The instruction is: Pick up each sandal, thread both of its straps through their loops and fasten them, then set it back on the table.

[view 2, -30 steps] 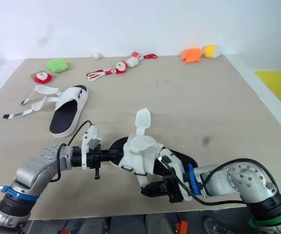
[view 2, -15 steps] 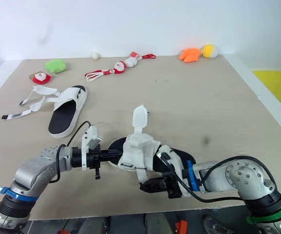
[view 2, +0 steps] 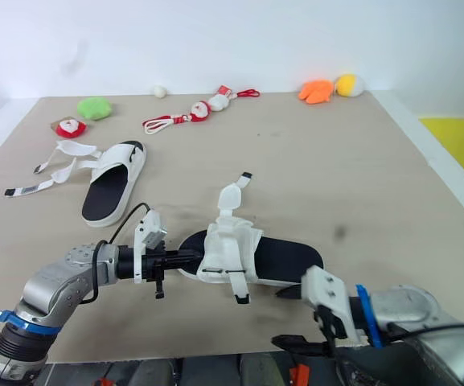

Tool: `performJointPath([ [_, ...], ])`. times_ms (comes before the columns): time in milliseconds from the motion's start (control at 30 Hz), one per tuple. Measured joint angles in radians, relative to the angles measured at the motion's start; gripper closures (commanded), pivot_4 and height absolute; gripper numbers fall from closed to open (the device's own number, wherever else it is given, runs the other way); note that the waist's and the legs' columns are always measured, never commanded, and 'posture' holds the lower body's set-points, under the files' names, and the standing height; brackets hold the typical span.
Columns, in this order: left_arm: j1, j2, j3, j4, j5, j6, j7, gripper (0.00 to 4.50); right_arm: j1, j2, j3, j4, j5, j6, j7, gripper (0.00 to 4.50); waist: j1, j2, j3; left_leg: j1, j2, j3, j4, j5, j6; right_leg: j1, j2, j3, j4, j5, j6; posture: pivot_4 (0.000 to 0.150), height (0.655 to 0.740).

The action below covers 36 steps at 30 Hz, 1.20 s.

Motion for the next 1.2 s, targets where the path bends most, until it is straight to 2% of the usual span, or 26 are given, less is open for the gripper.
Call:
performJointPath([
  [100,0.001,-0.024,0.007,0.000,-0.016,0.021,0.014,4.50,-0.081,0.070,-0.002,0.120,-0.187,-0.420,-0.016,0.04,-0.006,-0.002,0.001,0.007,0.000,0.002,0.000,0.000,0.000,0.004,0.000,0.001,0.000,0.002,-0.001,0.150,0.7400],
  [133,0.000,-0.037,0.010,0.000,-0.030,0.039,0.024,4.50,-0.188,0.136,-0.006,0.216,-0.319,-0.664,-0.055,0.04,-0.010,-0.006,0.003,0.010,0.001,0.003,0.000,0.001,-0.001,0.006,0.000,0.001,0.000,0.002,-0.001,0.150,0.7400],
  [200,0.001,-0.049,0.010,-0.001,-0.041,0.052,0.033,4.50,-0.255,0.168,-0.010,0.285,-0.408,-0.845,-0.089,0.04,-0.017,-0.008,0.005,0.011,0.001,0.002,0.000,0.003,-0.005,0.008,0.000,0.001,0.000,0.003,-0.002,0.150,0.7400],
  [267,0.004,-0.055,0.021,-0.004,-0.062,0.076,0.046,4.50,-0.370,0.237,-0.021,0.397,-0.541,-1.112,-0.140,0.04,-0.026,-0.009,0.006,0.014,0.001,0.002,0.000,0.006,-0.009,0.011,0.000,0.001,0.000,0.003,-0.003,0.150,0.7400],
  [300,0.005,-0.059,0.022,-0.005,-0.068,0.081,0.051,4.50,-0.394,0.256,-0.025,0.416,-0.572,-1.161,-0.152,0.04,-0.026,-0.009,0.006,0.014,0.001,0.002,0.000,0.006,-0.010,0.011,0.000,0.002,0.000,0.004,-0.004,0.150,0.7400],
  [400,0.007,-0.068,0.030,-0.006,-0.081,0.103,0.078,4.50,-0.492,0.341,-0.057,0.477,-0.697,-1.284,-0.208,0.04,-0.027,-0.009,0.006,0.014,0.000,0.002,-0.002,0.007,-0.012,0.012,0.000,0.004,0.000,0.005,-0.005,0.150,0.7400],
  [633,0.007,-0.066,0.032,0.000,-0.078,0.118,0.110,4.50,-0.563,0.360,-0.099,0.501,-0.878,-1.311,-0.386,0.04,-0.027,-0.009,0.006,0.015,-0.001,0.001,-0.005,0.007,-0.012,0.012,0.000,0.005,0.000,0.003,-0.008,0.150,0.7400],
  [967,0.002,-0.071,0.035,0.023,-0.069,0.119,0.145,4.50,-0.598,0.335,-0.048,0.477,-0.951,-1.318,-0.549,0.04,-0.027,-0.009,0.006,0.020,-0.002,0.002,-0.005,0.007,-0.012,0.016,0.000,0.007,0.001,0.003,-0.008,0.150,0.7400],
  [1033,0.002,-0.071,0.035,0.024,-0.068,0.118,0.147,4.50,-0.597,0.333,-0.043,0.473,-0.962,-1.318,-0.554,0.57,-0.027,-0.009,0.006,0.020,-0.002,0.002,-0.005,0.008,-0.012,0.016,0.000,0.008,0.001,0.003,-0.008,0.150,0.7400],
  [1100,0.002,-0.071,0.034,0.024,-0.068,0.118,0.148,4.50,-0.597,0.332,-0.042,0.469,-0.978,-1.318,-0.557,1.34,-0.027,-0.009,0.006,0.021,-0.002,0.002,-0.005,0.008,-0.012,0.017,0.000,0.008,0.001,0.003,-0.008,0.150,0.7400],
  [1133,0.002,-0.071,0.034,0.024,-0.068,0.118,0.149,4.50,-0.597,0.332,-0.041,0.469,-0.986,-1.318,-0.559,1.78,-0.027,-0.009,0.006,0.021,-0.002,0.002,-0.005,0.008,-0.012,0.017,0.000,0.008,0.001,0.003,-0.008,0.150,0.7400],
  [1200,0.001,-0.071,0.034,0.025,-0.068,0.118,0.150,4.50,-0.597,0.332,-0.039,0.468,-1.004,-1.318,-0.569,2.97,-0.027,-0.009,0.006,0.021,-0.002,0.002,-0.005,0.008,-0.012,0.017,0.000,0.008,0.001,0.003,-0.008,0.150,0.7400],
])
